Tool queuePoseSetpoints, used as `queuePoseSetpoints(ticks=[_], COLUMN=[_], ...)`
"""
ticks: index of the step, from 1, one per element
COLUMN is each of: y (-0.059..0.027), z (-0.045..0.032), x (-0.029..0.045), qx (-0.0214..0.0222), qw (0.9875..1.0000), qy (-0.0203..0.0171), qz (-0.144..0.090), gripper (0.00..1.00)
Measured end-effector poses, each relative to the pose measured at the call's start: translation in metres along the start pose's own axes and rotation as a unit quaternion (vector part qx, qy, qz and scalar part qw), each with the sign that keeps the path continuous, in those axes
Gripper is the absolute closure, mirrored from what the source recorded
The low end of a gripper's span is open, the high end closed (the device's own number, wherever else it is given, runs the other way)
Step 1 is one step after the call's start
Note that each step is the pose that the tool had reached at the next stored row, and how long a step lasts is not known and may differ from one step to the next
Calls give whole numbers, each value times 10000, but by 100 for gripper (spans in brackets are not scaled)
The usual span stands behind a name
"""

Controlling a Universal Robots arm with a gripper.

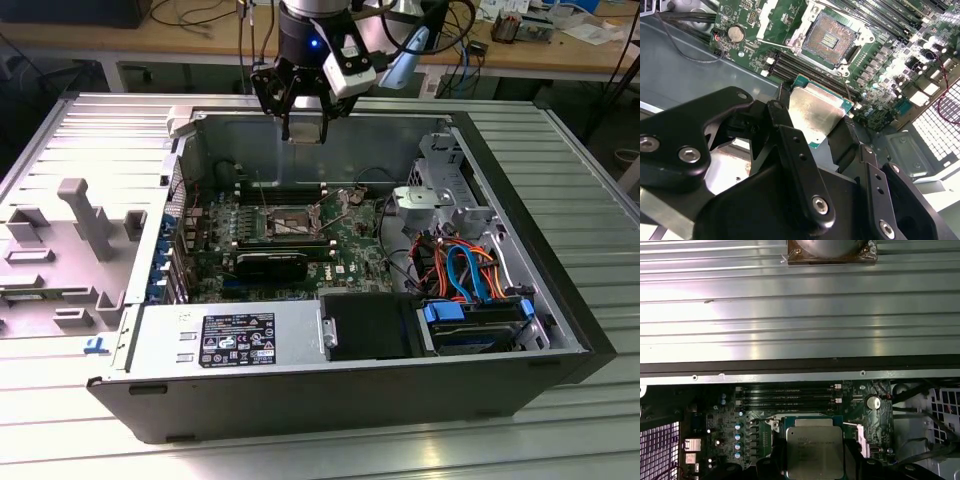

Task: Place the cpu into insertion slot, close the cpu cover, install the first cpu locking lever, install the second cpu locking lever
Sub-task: 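Place the cpu into insertion slot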

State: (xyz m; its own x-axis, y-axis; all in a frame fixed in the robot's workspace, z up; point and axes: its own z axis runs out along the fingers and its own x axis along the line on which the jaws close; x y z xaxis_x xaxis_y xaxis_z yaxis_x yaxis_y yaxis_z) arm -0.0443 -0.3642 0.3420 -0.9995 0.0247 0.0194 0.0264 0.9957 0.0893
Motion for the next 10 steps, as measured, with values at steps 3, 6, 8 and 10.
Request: queuePoseSetpoints(ticks=[3,6,8,10], y=[-2,-4,-5,-6], z=[10,27,31,38], x=[0,-1,-1,-1], qx=[0,11,12,11], qw=[10000,10000,10000,10000], qy=[0,0,0,-1], qz=[0,0,0,1], gripper=[45,45,45,45])
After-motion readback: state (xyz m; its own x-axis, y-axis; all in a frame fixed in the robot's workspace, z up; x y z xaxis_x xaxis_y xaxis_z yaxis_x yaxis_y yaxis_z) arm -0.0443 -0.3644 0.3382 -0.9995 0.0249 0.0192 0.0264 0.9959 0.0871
